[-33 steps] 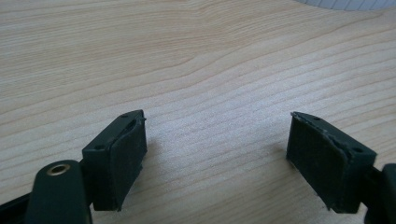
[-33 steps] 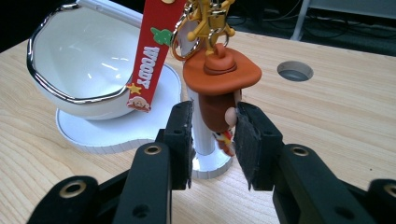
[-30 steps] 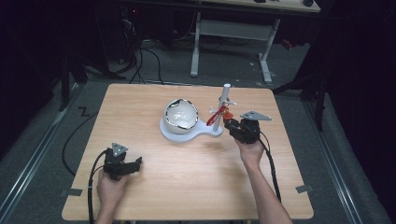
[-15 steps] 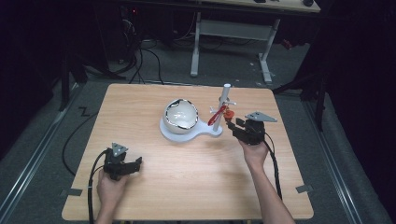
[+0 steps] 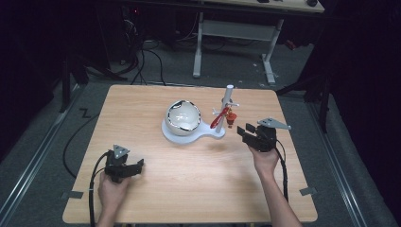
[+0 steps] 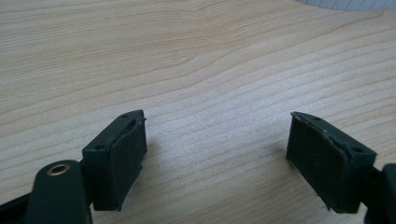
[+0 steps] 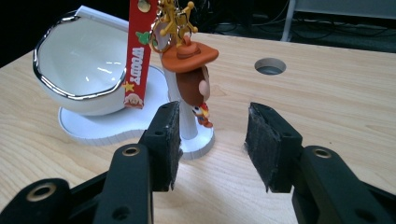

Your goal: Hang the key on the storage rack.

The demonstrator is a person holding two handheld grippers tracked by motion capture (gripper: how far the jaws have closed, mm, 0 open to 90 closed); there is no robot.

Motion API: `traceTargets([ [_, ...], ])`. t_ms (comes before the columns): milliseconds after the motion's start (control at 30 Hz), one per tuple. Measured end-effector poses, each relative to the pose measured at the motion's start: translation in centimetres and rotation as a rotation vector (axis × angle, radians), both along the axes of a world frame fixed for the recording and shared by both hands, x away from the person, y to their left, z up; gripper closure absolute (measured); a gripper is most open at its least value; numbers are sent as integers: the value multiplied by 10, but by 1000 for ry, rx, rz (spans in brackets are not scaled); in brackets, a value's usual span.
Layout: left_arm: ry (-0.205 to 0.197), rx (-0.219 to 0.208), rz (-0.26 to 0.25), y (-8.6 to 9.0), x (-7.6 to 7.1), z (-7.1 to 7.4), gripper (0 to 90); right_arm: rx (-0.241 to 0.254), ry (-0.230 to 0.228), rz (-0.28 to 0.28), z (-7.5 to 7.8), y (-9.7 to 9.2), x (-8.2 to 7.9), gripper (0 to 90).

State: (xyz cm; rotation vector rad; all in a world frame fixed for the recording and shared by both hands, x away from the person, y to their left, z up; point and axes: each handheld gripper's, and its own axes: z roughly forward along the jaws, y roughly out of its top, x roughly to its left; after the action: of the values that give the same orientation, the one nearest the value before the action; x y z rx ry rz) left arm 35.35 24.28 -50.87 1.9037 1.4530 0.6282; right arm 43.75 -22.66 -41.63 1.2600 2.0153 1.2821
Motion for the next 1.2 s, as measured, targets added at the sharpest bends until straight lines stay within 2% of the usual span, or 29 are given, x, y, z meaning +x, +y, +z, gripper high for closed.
traceTargets([
  [333, 0, 0, 0, 0, 0, 0, 204, 26, 9, -29, -5, -21, -11, 536],
  [733, 0, 0, 0, 0, 0, 0, 204, 33, 13, -27, -11, -29, -21, 530],
  [833, 0, 1, 0, 0, 0, 0, 204, 10, 14, -26, -14, -31, -26, 528],
  [1033, 0, 1, 0, 0, 0, 0, 204, 6, 20, -24, -17, -35, -31, 527],
  [1200, 0, 1, 0, 0, 0, 0, 204, 19, 20, -27, -19, -39, -34, 527],
])
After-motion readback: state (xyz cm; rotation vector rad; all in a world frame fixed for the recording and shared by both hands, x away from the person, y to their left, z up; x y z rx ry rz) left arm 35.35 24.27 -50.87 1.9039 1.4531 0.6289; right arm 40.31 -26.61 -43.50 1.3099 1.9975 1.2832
